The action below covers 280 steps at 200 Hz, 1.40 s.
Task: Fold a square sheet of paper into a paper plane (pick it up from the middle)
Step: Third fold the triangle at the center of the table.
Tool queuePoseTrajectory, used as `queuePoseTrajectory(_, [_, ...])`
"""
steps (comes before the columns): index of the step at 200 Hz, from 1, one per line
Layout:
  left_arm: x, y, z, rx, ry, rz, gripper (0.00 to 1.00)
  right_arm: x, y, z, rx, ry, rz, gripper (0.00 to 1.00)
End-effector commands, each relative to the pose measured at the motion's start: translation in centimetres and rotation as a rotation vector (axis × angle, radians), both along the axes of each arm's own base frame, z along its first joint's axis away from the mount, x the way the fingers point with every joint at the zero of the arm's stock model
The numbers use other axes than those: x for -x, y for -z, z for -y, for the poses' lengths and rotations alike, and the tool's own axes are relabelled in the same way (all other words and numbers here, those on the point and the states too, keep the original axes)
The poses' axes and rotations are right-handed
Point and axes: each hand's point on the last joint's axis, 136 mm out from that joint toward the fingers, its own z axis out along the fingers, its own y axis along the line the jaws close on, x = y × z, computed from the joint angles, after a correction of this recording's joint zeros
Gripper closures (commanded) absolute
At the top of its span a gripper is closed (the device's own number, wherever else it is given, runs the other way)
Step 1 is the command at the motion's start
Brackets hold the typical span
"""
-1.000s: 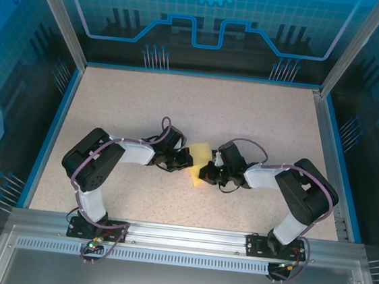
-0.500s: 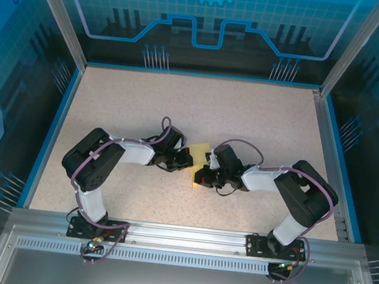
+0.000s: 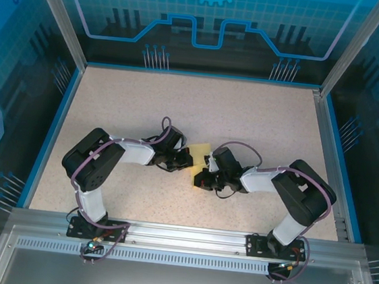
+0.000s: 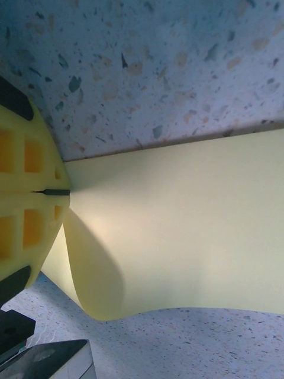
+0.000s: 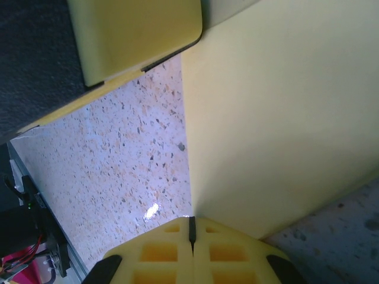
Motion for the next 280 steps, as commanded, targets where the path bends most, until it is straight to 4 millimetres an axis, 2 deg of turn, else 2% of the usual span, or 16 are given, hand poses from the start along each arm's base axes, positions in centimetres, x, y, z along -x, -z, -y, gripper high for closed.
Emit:
queuePoseTrajectory(1, [2.6, 3.9, -2.2, -0.134, -0.018, -0.112, 1.0, 1.9, 1.6, 0.7, 0.06, -0.038, -0.034, 1.0])
queuePoseTrajectory(23, [2.6, 3.9, -2.3, -0.135, -0.02, -0.112, 1.0, 1.9, -0.1, 0.1, 0.027, -0.068, 0.013, 1.0])
queuePoseTrajectory(45, [2.6, 3.9, -2.2, -0.135, -0.021, -0.112, 1.0, 2.0, -0.9, -0.2, 0.009, -0.084, 0.031, 1.0])
queuePoseTrajectory(99, [2.5, 3.8, -2.2, -0.136, -0.021, -0.111, 1.0, 2.3, 1.5, 0.8, 0.087, -0.048, -0.02, 1.0])
queuePoseTrajectory(124, [2.5, 3.8, -2.2, -0.136, -0.02, -0.109, 1.0, 2.0, 1.8, 0.9, 0.109, -0.038, -0.039, 1.0])
queuePoseTrajectory(140, [2.5, 3.8, -2.2, -0.136, -0.02, -0.11, 1.0, 1.7, 0.5, 0.2, 0.069, -0.046, -0.013, 1.0])
queuePoseTrajectory(160, [2.5, 3.8, -2.3, -0.139, -0.02, -0.109, 1.0, 0.8, -2.1, -0.2, 0.017, -0.036, 0.054, 1.0])
queuePoseTrajectory(171, [2.5, 3.8, -2.2, -0.138, -0.018, -0.108, 1.0, 0.2, -3.3, 0.1, -0.001, -0.017, 0.084, 1.0])
queuePoseTrajectory(186, [2.5, 3.8, -2.3, -0.139, -0.019, -0.107, 1.0, -0.6, -3.9, 0.9, -0.002, 0.016, 0.103, 1.0])
queuePoseTrajectory(207, [2.5, 3.8, -2.2, -0.139, -0.018, -0.106, 1.0, -1.8, -3.4, 1.8, 0.02, 0.046, 0.097, 1.0])
queuePoseTrajectory(280, [2.4, 3.6, -2.2, -0.136, -0.016, -0.102, 1.0, -3.9, -0.7, 2.5, 0.085, 0.091, 0.04, 1.0])
